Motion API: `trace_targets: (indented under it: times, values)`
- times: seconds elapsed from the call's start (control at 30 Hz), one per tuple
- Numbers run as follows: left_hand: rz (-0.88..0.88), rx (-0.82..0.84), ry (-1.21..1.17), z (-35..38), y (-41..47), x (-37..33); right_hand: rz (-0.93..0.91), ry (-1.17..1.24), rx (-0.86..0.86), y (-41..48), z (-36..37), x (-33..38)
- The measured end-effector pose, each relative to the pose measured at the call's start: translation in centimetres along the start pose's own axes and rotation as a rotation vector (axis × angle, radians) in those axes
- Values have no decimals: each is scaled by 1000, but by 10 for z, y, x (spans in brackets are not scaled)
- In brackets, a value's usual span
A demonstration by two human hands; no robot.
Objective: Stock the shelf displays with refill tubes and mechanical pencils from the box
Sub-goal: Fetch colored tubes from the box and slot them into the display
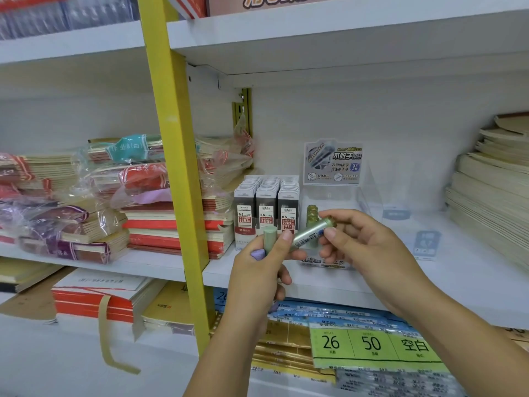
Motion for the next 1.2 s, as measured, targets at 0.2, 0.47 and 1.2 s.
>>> trace_targets:
  times: [0.2,0.47,1.2]
  values:
    - [37,17,-20,0,-1,0,-16,-18,-43,3,2,2]
    - [171,24,29,6,-3,6,-6,-11,-140,1,11,1]
    - [92,44,43,-7,4,-1,90,-763,149,96,-40,10]
Point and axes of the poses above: each hand's wrist, its own y-axis towards the middle knuckle, its own z-axis out of the palm, x = y × z, the point moved 1 cm from there along y, towards the middle knuckle, and after that the axes turned 12 degrees about -y, right-handed, at the moved point
